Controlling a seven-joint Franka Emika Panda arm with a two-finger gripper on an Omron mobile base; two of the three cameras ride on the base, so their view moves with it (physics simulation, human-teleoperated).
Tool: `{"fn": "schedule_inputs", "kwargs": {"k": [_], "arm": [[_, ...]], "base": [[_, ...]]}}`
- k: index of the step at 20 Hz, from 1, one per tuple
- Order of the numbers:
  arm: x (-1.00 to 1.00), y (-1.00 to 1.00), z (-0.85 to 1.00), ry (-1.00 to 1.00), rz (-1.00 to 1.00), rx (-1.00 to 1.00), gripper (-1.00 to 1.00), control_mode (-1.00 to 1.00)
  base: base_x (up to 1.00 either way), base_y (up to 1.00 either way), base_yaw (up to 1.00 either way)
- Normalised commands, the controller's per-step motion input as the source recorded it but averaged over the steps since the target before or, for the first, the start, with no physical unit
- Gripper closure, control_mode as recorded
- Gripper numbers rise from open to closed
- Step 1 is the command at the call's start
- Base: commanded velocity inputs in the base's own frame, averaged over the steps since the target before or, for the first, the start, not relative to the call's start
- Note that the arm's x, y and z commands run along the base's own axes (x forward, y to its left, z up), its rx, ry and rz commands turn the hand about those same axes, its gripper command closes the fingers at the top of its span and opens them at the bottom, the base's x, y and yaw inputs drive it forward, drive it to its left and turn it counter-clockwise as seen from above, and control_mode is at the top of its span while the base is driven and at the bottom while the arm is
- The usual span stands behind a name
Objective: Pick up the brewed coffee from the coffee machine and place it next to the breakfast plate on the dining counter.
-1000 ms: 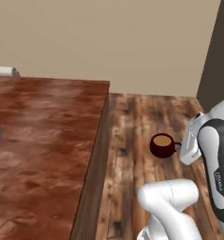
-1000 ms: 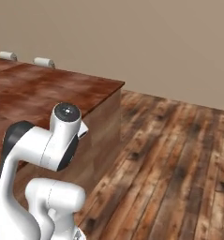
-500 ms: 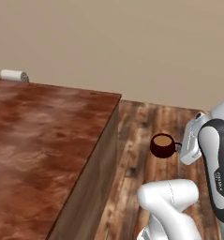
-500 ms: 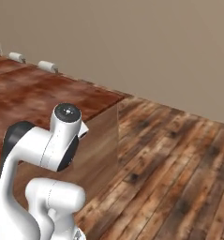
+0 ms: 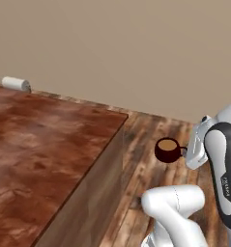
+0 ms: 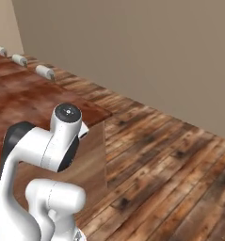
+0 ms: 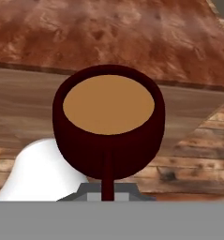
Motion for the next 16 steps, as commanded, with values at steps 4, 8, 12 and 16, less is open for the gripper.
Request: {"fn": "schedule_inputs", "kwargs": {"k": [4,8,12,16], "arm": [[0.00,0.00,0.00,0.00,0.00,0.00,1.00,1.00],[0.00,0.00,0.00,0.00,0.00,0.00,1.00,1.00],[0.00,0.00,0.00,0.00,0.00,0.00,1.00,1.00],[0.00,0.00,0.00,0.00,0.00,0.00,1.00,1.00]], "base": [[1.00,-1.00,0.24],[1.00,-1.00,0.23],[1.00,-1.00,0.23],[1.00,-0.97,0.28]]}}
